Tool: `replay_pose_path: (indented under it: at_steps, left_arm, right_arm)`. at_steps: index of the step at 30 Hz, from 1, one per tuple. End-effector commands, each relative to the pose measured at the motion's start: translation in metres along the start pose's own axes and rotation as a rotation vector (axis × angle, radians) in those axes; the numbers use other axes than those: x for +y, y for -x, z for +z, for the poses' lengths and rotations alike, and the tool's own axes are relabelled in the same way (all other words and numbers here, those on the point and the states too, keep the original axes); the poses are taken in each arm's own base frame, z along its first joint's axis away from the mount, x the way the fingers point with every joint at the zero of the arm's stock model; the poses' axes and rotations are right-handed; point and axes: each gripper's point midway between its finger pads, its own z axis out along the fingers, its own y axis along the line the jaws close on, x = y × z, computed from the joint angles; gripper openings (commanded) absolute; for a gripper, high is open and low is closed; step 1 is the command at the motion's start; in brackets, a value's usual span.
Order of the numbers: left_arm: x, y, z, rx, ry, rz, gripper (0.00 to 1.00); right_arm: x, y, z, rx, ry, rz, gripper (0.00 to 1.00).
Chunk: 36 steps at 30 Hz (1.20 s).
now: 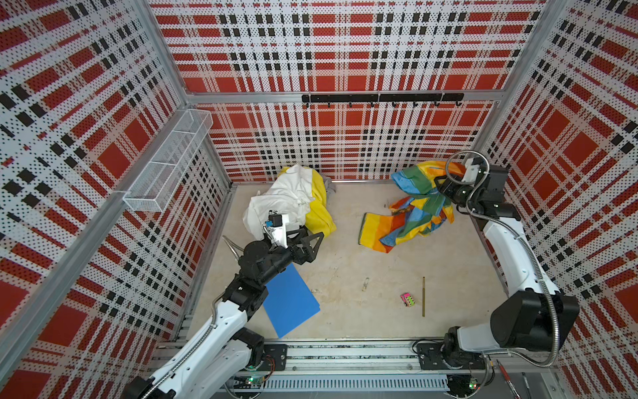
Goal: Pick out a specific cloth from the pile
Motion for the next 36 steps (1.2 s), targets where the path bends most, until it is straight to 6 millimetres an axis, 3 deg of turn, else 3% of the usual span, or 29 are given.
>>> replay_pose_path:
  at_steps: [1, 4, 6, 10, 14, 20, 23, 26, 28, 32, 36]
  left_arm:
    - [0.000, 0.002, 0.001, -0.018, -0.015, -0.002, 0.99]
    - [0.001, 0.001, 0.002, -0.017, -0.016, -0.010, 0.99]
    - [0.001, 0.001, 0.002, -0.019, -0.019, -0.013, 0.99]
    - [-0.001, 0.002, 0.000, -0.023, -0.023, -0.011, 0.99]
    - [0.000, 0.001, 0.000, -0.021, -0.021, -0.008, 0.99]
    - [0.001, 0.000, 0.000, -0.021, -0.016, -0.011, 0.99]
    - [0.001, 0.000, 0.001, -0.017, -0.018, -0.011, 0.99]
    - [0.001, 0.002, 0.001, -0.019, -0.018, -0.011, 0.99]
    - [0.000, 0.003, 0.001, -0.023, -0.020, -0.009, 0.99]
    - [0.000, 0.005, 0.001, -0.027, -0.018, -0.009, 0.99]
    - [0.000, 0.005, 0.001, -0.026, -0.015, -0.006, 0.99]
  right_arm:
    - [0.047, 0.005, 0.002, -0.049, 0.178, -0.116, 0.00]
    - [0.058, -0.023, 0.016, 0.026, 0.261, -0.112, 0.00]
    - [0.047, -0.039, 0.028, 0.053, 0.242, -0.094, 0.00]
    - [-0.004, -0.071, 0.058, 0.110, 0.096, -0.055, 0.00]
    - [-0.047, -0.119, 0.087, 0.238, -0.048, -0.077, 0.00]
    - [-0.112, -0.185, 0.100, 0.342, -0.257, -0.108, 0.04]
    - [-0.129, -0.204, 0.105, 0.394, -0.308, -0.120, 0.09]
    - [-0.133, -0.206, 0.106, 0.406, -0.340, -0.148, 0.19]
    - [-0.126, -0.197, 0.102, 0.378, -0.340, -0.167, 0.28]
    - [-0.104, -0.163, 0.079, 0.290, -0.331, -0.207, 0.50]
    - [-0.081, -0.128, 0.046, 0.191, -0.330, -0.240, 0.62]
